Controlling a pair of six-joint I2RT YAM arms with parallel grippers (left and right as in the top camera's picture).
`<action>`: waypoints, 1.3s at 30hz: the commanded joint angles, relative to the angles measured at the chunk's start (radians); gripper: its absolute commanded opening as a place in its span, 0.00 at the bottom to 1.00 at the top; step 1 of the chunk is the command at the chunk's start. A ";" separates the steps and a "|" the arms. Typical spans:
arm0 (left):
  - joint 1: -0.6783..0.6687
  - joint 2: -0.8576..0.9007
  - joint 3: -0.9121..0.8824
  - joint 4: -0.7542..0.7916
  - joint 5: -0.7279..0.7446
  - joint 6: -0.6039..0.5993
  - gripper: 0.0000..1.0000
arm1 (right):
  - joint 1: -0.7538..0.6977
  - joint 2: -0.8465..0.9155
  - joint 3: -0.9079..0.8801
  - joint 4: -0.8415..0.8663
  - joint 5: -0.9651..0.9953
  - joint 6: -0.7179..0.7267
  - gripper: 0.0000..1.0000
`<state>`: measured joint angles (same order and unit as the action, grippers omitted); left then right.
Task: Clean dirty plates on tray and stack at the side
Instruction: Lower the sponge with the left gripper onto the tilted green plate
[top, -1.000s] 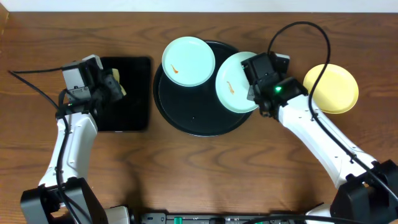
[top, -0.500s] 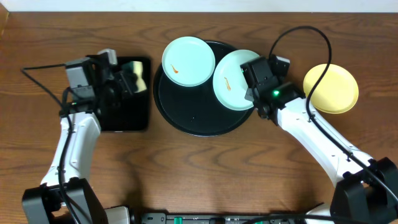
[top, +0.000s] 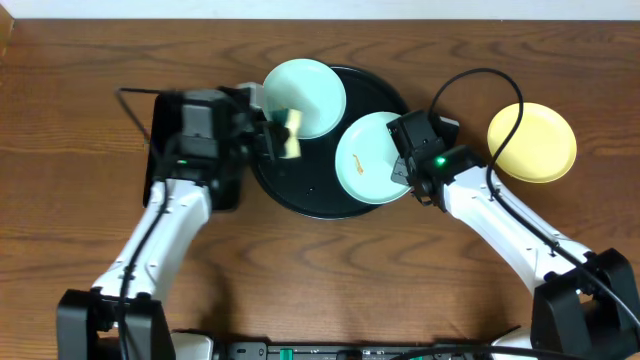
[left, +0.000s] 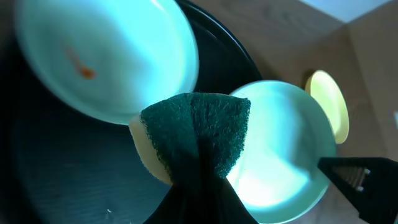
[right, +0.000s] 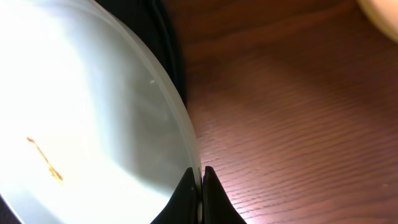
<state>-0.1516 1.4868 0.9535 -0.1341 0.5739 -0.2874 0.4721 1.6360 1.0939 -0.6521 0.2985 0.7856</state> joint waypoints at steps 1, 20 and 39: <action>-0.084 0.003 -0.005 0.011 -0.110 -0.039 0.08 | -0.007 0.002 -0.034 0.033 -0.018 0.031 0.01; -0.363 0.135 -0.005 0.108 -0.306 -0.071 0.08 | -0.003 0.002 -0.108 0.126 -0.093 0.056 0.01; -0.436 0.279 -0.005 0.149 -0.309 -0.052 0.08 | -0.003 0.002 -0.108 0.127 -0.093 0.055 0.01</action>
<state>-0.5896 1.7527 0.9535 0.0055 0.2817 -0.3473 0.4725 1.6360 0.9878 -0.5259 0.1982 0.8295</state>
